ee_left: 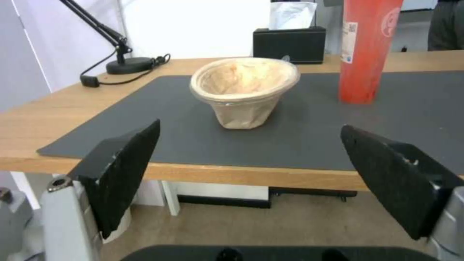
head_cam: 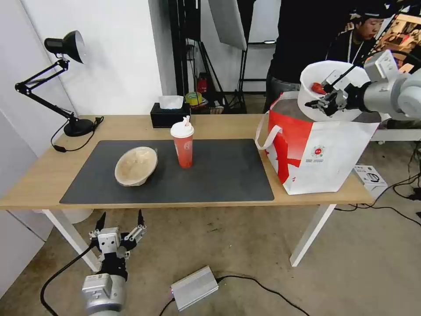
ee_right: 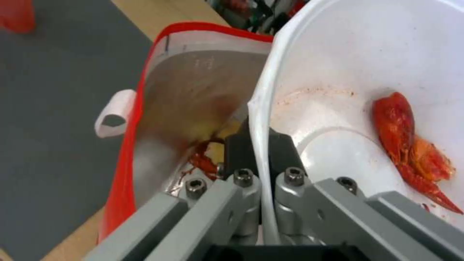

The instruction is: Pick up the trash from the table and place it into the takeout bag.

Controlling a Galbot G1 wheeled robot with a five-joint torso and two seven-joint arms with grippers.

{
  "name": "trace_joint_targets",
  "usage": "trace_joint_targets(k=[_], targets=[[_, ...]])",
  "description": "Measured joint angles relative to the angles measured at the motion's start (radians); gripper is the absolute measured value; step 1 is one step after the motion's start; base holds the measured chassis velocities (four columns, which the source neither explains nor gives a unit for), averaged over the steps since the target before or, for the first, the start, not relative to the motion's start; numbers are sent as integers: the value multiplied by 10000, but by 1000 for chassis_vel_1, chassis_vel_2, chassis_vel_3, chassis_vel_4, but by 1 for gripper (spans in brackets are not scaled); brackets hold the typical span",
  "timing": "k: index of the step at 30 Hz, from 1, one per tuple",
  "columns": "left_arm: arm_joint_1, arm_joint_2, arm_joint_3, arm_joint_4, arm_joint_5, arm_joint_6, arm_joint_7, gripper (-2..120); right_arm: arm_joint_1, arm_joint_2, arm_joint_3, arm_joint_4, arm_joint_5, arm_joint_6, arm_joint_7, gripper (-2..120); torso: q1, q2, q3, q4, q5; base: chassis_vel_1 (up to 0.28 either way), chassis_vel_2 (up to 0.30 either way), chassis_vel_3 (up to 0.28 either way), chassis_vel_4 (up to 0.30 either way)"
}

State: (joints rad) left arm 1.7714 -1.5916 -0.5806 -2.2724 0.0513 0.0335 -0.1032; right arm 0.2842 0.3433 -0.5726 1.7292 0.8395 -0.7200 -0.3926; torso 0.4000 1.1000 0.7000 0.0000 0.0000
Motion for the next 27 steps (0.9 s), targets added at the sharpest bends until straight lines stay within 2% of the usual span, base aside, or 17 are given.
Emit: trace_joint_targets(k=[27], targets=[[-63, -5, 39, 134, 82, -29, 0, 100, -152, -175, 155, 419, -6, 0, -309, 0, 0, 0, 0, 0, 0, 0, 0, 0, 0]])
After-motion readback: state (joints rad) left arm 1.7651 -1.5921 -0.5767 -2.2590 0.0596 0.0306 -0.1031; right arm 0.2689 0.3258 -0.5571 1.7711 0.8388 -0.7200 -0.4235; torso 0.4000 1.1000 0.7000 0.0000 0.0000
